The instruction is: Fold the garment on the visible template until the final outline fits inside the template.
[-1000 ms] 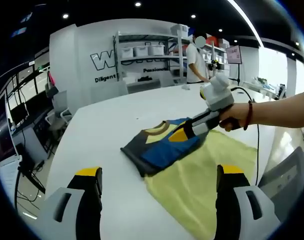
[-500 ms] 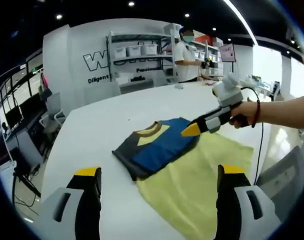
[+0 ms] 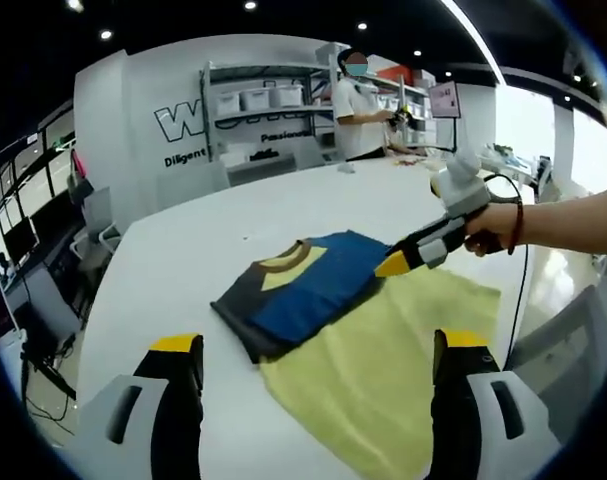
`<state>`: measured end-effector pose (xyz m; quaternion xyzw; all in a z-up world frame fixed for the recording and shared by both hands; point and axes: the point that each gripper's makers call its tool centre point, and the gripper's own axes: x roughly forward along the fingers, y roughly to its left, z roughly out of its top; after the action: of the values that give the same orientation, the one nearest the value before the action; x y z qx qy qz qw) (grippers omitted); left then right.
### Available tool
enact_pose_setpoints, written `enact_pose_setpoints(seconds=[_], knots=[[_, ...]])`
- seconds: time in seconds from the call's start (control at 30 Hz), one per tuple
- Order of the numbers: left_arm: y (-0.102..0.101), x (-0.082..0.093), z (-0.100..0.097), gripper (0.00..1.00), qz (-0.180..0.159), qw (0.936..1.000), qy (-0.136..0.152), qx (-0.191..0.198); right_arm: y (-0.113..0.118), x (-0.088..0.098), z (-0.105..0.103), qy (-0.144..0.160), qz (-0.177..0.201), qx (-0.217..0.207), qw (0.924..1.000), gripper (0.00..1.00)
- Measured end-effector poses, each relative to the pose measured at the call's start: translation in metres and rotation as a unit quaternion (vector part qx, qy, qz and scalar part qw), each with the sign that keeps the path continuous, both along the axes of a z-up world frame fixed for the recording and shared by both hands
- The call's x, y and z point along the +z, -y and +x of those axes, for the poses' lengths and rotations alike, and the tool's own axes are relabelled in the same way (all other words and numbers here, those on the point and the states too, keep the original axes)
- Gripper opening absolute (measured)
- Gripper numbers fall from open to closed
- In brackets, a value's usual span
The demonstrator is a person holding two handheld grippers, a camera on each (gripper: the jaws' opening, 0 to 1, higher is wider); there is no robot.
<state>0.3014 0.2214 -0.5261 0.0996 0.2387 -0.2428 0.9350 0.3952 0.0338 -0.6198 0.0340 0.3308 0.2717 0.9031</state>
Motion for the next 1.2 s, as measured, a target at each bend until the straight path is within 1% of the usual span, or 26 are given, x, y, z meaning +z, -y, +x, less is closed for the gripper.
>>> enact_pose_setpoints(seconds=[0.07,0.2,0.33,0.4,0.43,0.5,0.67,0.7,0.83,0.9,1.03,1.2], knots=[[0.001,0.0,-0.001,0.98,0.002,1.0,0.002,-0.003,0.008,-0.009,-0.001,-0.011,-0.003,-0.013,0.9998,0.52],[0.0,-0.001,-0.001,0.98,0.011,0.9999,0.003,-0.004,0.013,-0.022,-0.003,-0.031,-0.004,-0.018,0.9994,0.54],[-0.002,-0.003,-0.002,0.98,0.011,0.9999,0.0,-0.003,0.015,-0.027,-0.001,-0.029,-0.007,-0.014,0.9994,0.54],[-0.004,-0.006,-0.002,0.98,0.012,0.9999,-0.004,0.001,0.014,-0.028,0.003,-0.026,0.003,-0.013,0.9996,0.55],[-0.004,-0.007,-0.001,0.97,0.015,0.9999,-0.006,0.001,0.014,-0.029,0.004,-0.029,0.006,-0.015,0.9995,0.55],[-0.005,-0.01,-0.001,0.97,0.017,0.9998,-0.009,0.002,0.013,-0.03,0.006,-0.028,0.005,-0.011,0.9995,0.54],[-0.002,-0.014,-0.001,0.97,0.011,0.9998,-0.014,0.0,0.01,-0.031,0.01,-0.022,0.007,-0.002,0.9997,0.51],[-0.001,-0.017,0.0,0.97,0.011,0.9997,-0.02,0.0,0.009,-0.031,0.011,-0.021,0.01,0.0,0.9997,0.51],[0.0,-0.02,0.001,0.97,0.008,0.9996,-0.025,0.0,0.008,-0.027,0.011,-0.015,0.019,0.005,0.9997,0.45],[0.001,-0.02,0.001,0.97,0.009,0.9996,-0.026,0.0,0.004,-0.021,0.009,-0.013,0.036,0.011,0.9992,0.41],[0.002,-0.018,0.003,0.97,0.006,0.9997,-0.023,-0.001,0.001,-0.016,0.007,-0.008,0.037,0.017,0.9991,0.32],[0.0,-0.015,0.002,0.96,0.006,0.9998,-0.019,-0.001,-0.003,-0.011,0.002,-0.008,0.035,0.023,0.9991,0.25]])
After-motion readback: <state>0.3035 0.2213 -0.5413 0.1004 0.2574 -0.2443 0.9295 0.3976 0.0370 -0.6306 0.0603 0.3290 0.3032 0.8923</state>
